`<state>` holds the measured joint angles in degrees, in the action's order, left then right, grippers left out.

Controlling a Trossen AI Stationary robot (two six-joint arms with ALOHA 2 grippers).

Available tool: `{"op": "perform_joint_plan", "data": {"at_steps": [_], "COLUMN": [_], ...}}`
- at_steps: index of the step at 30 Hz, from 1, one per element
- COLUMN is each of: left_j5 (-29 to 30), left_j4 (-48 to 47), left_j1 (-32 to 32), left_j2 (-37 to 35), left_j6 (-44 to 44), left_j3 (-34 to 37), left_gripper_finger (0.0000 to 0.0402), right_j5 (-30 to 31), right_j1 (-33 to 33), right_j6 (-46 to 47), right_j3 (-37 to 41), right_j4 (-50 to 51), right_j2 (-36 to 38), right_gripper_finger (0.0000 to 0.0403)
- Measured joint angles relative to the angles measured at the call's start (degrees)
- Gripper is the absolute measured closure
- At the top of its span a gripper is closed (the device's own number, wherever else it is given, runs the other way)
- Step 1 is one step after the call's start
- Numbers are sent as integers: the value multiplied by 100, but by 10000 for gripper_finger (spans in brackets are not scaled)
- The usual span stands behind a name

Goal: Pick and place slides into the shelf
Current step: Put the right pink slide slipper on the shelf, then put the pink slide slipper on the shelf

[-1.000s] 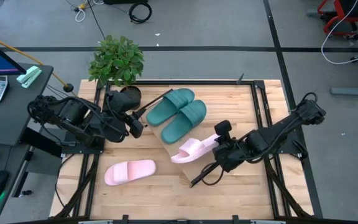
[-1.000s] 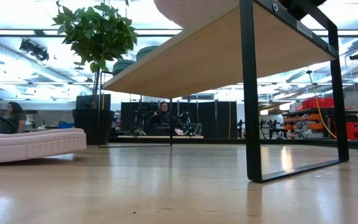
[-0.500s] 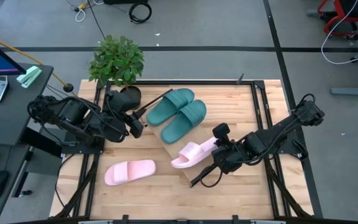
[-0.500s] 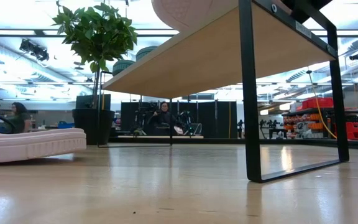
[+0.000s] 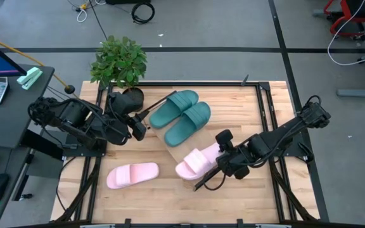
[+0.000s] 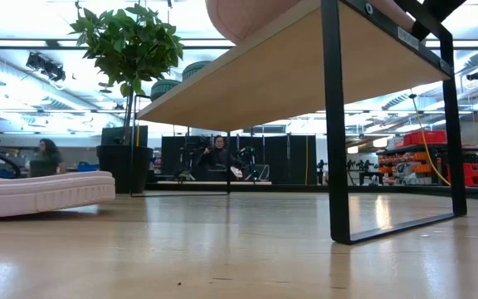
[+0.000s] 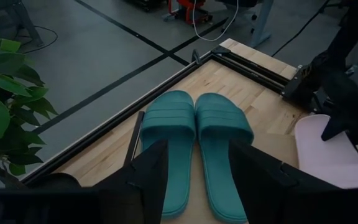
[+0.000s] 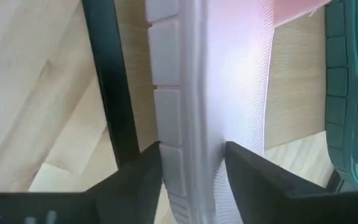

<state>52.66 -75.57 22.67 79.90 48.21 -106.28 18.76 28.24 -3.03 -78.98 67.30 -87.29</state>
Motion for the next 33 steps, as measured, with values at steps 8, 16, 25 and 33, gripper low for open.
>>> {"op": "perform_joint_plan", "data": {"at_steps": [8,16,25,33], "left_j5": [1,1,2,0], "left_j4": [-2,-3,-2,-2], "left_j1": [0,-1,1,-1], "left_j2": [0,0,0,0], "left_j6": [2,2,53,258], "left_j3": [0,0,0,0], "left_gripper_finger": [229,228,226,227], "right_j5": [-34,-163,-891,-1644], "right_j1": [-6,-47,-648,-1519], "right_j6": [-4,-269,1027,2126], "right_j3": [-2,-513,-1334,-1443], "right_j4": [7,166,290,1393], "right_j2": [35,35,37,44], "right_gripper_finger": [166,143,202,277]}}
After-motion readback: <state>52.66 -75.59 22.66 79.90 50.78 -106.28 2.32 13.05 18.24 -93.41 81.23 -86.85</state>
